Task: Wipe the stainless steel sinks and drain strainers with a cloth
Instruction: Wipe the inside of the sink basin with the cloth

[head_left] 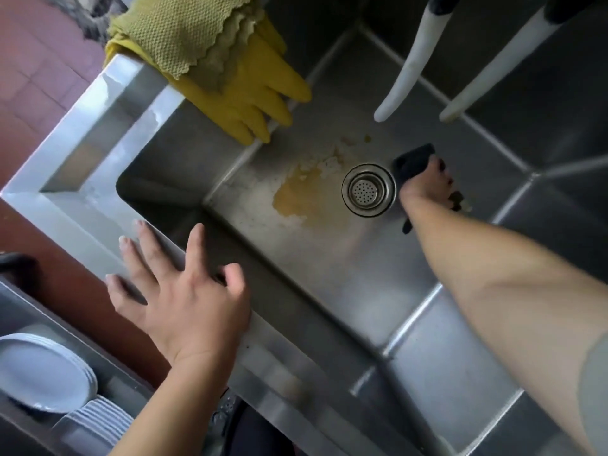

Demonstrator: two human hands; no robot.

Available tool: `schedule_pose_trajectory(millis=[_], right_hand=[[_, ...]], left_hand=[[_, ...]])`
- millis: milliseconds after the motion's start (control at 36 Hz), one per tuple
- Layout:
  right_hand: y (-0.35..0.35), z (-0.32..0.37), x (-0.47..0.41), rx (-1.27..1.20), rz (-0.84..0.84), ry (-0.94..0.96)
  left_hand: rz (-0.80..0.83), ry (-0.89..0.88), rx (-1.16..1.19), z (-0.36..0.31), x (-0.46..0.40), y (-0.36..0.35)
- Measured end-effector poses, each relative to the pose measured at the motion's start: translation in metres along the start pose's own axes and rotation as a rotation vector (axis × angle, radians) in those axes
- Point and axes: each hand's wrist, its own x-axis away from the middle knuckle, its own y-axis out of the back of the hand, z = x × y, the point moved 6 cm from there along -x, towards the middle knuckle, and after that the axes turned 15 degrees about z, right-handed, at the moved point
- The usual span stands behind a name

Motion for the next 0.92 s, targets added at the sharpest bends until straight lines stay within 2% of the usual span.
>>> schedule_pose_trajectory(millis=[111,194,361,500,611,694,750,833,889,917], right_hand=[[-0.005,0.068,-0.015,-0.015,0.085,0.071],[-0.03,0.118,-0.005,0.02,0.182,0.208],[-0.122,0.19,0.066,0.511,0.358,0.829],[-0.186,0.184,0.138,0.67,0.505,1.07],[-0.215,0.159,0.176,0.63,0.627,1.201],[-0.213,0.145,0.182,0.598,0.682,1.229],[-0.203,0.142,0.18,0.644,0.663,1.258],[-0.189,0.141,0.181,0.671,0.411,1.294],[-0.182,0.138,0.181,0.588,0.279,1.166],[-0.183,0.137,0.182,0.562,0.265,1.1]], left_hand=[[-0.012,0.0,-0.004,0.001,0.0,0.0],[-0.029,-0.007,0.0,0.0,0.0,0.002],[0.011,0.004,-0.034,-0.002,0.001,0.002],[0.002,0.002,-0.018,-0.002,0.002,0.004],[-0.006,-0.007,0.003,-0.003,0.003,0.006],[0.002,-0.004,-0.003,-0.002,0.003,0.005],[0.004,0.002,-0.001,-0.002,0.003,0.004],[0.009,0.005,0.009,-0.002,0.002,0.004],[0.009,0.001,0.013,-0.002,0.002,0.004],[0.008,0.001,0.014,-0.002,0.002,0.004]])
